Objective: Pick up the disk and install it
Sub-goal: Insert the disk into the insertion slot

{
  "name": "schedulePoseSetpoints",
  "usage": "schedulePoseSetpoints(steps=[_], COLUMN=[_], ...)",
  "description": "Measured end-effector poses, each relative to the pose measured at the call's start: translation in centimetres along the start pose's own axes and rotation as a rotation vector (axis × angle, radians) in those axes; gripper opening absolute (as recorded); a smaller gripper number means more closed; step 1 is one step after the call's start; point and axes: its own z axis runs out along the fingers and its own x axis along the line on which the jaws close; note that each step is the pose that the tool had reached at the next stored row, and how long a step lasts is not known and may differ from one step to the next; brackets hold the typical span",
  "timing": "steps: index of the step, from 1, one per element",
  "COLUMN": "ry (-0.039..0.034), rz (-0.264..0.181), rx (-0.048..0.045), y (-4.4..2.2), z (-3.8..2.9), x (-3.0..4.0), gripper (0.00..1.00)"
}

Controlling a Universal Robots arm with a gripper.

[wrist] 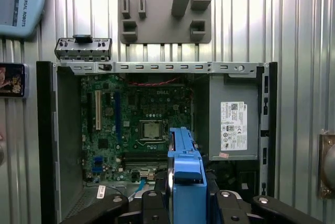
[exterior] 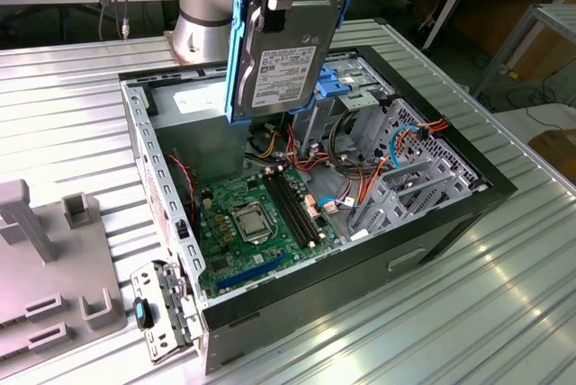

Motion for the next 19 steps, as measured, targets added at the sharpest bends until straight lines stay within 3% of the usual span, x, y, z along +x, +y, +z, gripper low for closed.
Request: schedulePoseSetpoints(steps=[14,16,19], ry=[0.0039,0.0041,0.0040], rz=[0.000,0.000,0.000], rx=[0.0001,-0.0001,0.0000], y=[-0.01,-0.36,-1.45], z=[0.01,0.06,0.14], x=[0.00,0.01,0.00], gripper=[0.37,0.37,0.37])
